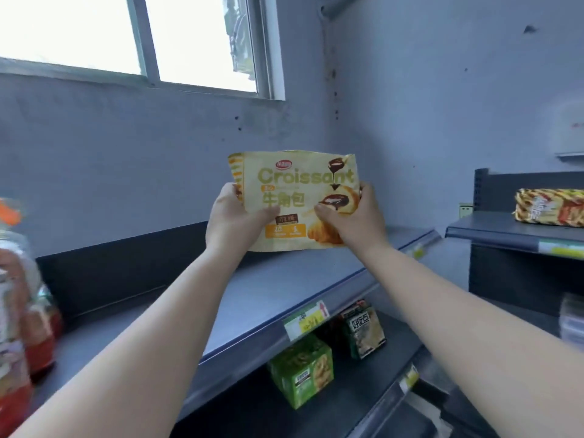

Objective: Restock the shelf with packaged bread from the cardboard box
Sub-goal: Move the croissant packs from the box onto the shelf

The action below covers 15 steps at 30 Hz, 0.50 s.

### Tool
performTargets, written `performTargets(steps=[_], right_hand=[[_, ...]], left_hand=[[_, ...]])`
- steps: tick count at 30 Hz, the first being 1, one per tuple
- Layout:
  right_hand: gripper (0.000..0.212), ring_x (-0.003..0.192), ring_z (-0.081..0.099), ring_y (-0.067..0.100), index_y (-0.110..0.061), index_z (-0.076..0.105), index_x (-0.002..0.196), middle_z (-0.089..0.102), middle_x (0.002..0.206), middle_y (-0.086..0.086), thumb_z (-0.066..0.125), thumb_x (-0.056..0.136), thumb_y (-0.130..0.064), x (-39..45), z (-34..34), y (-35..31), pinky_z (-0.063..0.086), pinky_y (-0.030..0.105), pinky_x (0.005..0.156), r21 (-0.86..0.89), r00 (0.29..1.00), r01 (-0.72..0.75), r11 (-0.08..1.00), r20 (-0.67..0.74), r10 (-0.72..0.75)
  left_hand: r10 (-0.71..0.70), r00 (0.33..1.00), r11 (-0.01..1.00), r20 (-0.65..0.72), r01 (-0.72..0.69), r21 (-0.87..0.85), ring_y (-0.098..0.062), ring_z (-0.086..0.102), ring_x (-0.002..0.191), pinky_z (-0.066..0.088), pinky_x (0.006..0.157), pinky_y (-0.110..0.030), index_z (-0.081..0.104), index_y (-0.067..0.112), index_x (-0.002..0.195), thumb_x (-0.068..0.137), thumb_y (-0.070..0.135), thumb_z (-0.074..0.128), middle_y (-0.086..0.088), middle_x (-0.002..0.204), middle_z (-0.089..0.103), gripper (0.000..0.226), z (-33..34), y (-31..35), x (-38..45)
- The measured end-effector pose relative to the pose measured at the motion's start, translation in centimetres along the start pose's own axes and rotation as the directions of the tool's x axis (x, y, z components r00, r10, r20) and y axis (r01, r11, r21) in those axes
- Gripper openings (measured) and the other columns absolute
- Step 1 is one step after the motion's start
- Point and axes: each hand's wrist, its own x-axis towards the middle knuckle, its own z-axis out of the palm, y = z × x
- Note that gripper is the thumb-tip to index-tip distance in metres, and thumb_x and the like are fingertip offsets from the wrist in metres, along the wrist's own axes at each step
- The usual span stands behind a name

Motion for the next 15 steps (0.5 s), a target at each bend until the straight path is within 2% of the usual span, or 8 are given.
performTargets(steps=[2,4,9,13,15], right_hand=[[0.067,0.111,0.056,0.023,-0.013,0.046,0.119,0.059,0.121,0.005,0.082,0.067,-0.035,1.6,-2.3,2.4,0.046,0.036,0.094,-0.072,0.999,-0.018,0.997,-0.047,0.015],[0.07,0.113,0.055,0.026,-0.012,0.045,0.121,0.058,0.123,0.007,0.082,0.066,-0.035,3.1,-4.4,4.6,0.045,0.041,0.097,-0.109,0.995,-0.045,0.993,-0.089,0.035],[0.072,0.116,0.053,0.027,-0.012,0.045,0.12,0.057,0.124,0.008,0.083,0.064,-0.037,7.2,-8.4,10.5,0.044,0.043,0.098,-0.17,0.982,-0.125,0.978,-0.161,0.097],[0.076,0.118,0.051,0.029,-0.012,0.045,0.122,0.056,0.126,0.009,0.083,0.063,-0.04,11.4,-10.0,15.1,0.043,0.046,0.1,-0.201,0.977,-0.147,0.968,-0.185,0.11],[0.076,0.118,0.052,0.028,-0.012,0.044,0.122,0.056,0.126,0.008,0.083,0.063,-0.04,13.7,-10.3,17.2,0.044,0.045,0.1,-0.201,0.977,-0.154,0.968,-0.179,0.118]], left_hand=[[-0.012,0.998,0.999,0.059,0.014,-0.041,-0.005,0.059,0.078,0.053,0.081,-0.036,0.05,0.021,0.099,0.072,0.027,0.078,0.019,0.084,0.057,0.039,3.7,0.0,0.8],[-0.027,0.992,0.996,0.12,0.037,-0.082,-0.009,0.061,0.081,0.054,0.081,-0.036,0.051,0.02,0.099,0.071,0.026,0.079,0.016,0.085,0.059,0.04,7.4,-0.1,1.7],[-0.04,0.968,0.994,0.246,0.064,-0.089,-0.014,0.061,0.083,0.053,0.075,-0.032,0.051,0.018,0.098,0.068,0.026,0.082,0.01,0.089,0.059,0.043,16.0,-0.2,4.5],[-0.024,0.948,0.996,0.319,0.049,-0.073,-0.008,0.06,0.076,0.05,0.062,-0.024,0.053,0.016,0.099,0.069,0.028,0.081,0.01,0.087,0.06,0.043,21.6,-1.1,7.7],[-0.017,0.942,0.998,0.336,0.039,-0.058,-0.009,0.06,0.078,0.051,0.064,-0.026,0.053,0.015,0.1,0.071,0.027,0.079,0.009,0.089,0.061,0.041,24.1,-1.6,9.6]])
